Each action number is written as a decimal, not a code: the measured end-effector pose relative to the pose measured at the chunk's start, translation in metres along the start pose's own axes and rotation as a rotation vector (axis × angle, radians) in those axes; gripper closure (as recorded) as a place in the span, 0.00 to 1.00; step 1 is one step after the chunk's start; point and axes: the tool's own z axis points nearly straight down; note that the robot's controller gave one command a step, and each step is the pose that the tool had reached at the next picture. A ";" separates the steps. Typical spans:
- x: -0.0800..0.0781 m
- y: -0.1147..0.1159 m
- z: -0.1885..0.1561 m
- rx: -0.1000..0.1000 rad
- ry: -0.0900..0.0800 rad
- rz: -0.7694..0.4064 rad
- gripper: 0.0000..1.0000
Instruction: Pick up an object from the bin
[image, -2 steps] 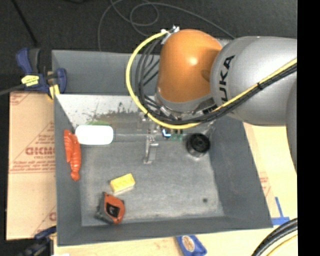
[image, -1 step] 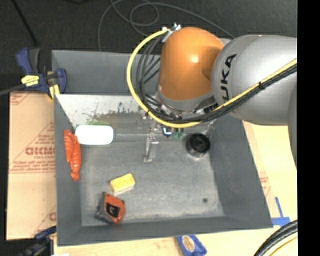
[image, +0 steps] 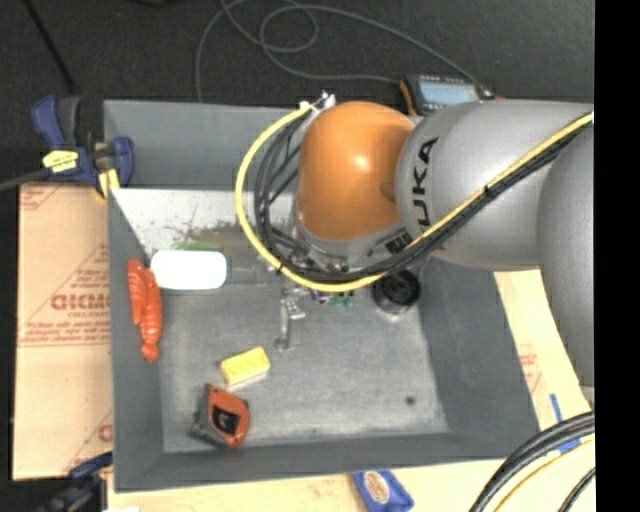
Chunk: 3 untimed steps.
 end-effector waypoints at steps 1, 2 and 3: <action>0.021 0.023 0.026 -0.001 0.003 -0.345 0.00; 0.018 0.019 0.032 -0.002 0.001 -0.404 0.00; 0.016 0.018 0.105 -0.002 -0.003 -0.412 0.00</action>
Offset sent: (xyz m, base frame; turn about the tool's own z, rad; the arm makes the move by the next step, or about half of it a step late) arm -0.0155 0.0114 -0.0353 -0.4171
